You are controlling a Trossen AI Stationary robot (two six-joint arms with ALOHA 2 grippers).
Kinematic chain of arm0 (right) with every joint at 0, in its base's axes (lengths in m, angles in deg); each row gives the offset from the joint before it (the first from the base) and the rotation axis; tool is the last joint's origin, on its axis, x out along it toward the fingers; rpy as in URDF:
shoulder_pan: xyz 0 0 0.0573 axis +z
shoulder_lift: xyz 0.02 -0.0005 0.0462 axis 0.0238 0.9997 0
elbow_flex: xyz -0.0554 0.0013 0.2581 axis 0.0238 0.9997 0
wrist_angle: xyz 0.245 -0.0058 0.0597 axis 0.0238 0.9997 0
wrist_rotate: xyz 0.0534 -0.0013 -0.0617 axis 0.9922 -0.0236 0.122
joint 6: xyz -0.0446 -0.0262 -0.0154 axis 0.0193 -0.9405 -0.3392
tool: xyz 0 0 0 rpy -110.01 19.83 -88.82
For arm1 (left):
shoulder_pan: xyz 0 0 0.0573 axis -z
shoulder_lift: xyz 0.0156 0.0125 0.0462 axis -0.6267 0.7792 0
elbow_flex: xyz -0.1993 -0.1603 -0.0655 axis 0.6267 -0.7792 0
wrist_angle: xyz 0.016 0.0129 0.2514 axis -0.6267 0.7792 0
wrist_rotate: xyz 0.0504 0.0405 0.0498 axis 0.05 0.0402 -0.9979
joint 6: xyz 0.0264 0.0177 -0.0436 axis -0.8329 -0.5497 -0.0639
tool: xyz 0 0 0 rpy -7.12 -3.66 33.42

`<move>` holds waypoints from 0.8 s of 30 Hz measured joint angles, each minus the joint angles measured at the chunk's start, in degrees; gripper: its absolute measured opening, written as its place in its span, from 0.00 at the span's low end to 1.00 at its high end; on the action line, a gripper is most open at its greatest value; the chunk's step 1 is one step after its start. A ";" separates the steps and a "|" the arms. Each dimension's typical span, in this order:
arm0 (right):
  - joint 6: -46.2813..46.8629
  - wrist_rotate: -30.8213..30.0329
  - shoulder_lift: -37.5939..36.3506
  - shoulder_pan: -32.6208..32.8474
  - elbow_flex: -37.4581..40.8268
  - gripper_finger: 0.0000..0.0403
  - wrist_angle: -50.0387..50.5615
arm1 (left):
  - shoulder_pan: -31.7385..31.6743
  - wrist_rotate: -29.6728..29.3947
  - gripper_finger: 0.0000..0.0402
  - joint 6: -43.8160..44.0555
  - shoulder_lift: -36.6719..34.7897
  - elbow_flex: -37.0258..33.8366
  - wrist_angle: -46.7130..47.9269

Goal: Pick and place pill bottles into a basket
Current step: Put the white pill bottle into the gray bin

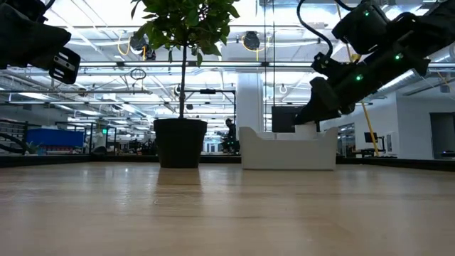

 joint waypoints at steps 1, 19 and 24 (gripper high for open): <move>0.02 0.52 0.40 -0.34 0.27 0.36 -0.99 | 0.00 0.00 0.06 0.00 0.00 0.00 0.00; 0.79 5.32 2.51 -3.73 5.55 0.41 -10.09 | 0.02 -0.02 0.06 0.00 0.00 0.02 0.00; -0.18 5.55 2.56 -3.73 5.62 0.41 -10.69 | 0.02 -0.02 0.06 0.00 0.00 0.02 0.00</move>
